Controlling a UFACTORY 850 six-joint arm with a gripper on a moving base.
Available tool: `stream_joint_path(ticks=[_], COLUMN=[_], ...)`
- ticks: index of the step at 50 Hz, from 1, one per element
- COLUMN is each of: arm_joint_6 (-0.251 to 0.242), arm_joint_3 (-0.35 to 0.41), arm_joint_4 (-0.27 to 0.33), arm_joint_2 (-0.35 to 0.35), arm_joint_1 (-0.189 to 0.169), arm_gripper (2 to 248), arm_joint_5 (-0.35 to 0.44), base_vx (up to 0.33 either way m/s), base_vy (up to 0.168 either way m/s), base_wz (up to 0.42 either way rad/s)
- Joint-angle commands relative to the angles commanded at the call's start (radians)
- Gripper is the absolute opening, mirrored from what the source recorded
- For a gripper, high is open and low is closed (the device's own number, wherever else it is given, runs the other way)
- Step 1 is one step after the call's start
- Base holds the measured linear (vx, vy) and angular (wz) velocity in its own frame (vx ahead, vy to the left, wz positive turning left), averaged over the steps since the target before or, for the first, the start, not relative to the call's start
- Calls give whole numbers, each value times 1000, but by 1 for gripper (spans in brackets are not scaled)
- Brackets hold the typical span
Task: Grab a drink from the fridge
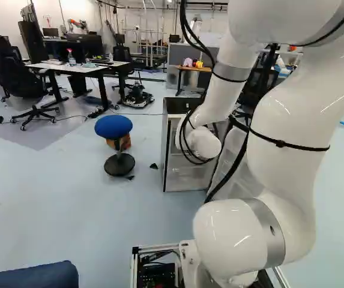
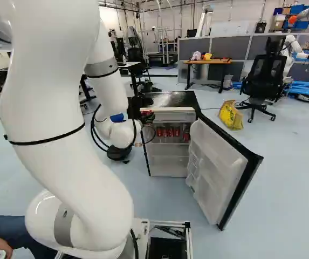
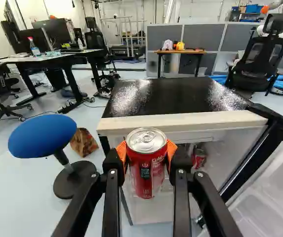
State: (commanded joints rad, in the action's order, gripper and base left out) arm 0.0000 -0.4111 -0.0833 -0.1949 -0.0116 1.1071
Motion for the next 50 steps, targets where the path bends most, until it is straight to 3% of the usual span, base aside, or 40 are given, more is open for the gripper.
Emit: stream_joint_path(ticks=[50], arm_joint_6=[0], arm_joint_3=[-128], arm_joint_4=[-81], arm_joint_2=[8], arm_joint_1=[1], arm_gripper=[98], arm_joint_5=[-137], base_vx=[0], base_vy=[0], base_wz=[0])
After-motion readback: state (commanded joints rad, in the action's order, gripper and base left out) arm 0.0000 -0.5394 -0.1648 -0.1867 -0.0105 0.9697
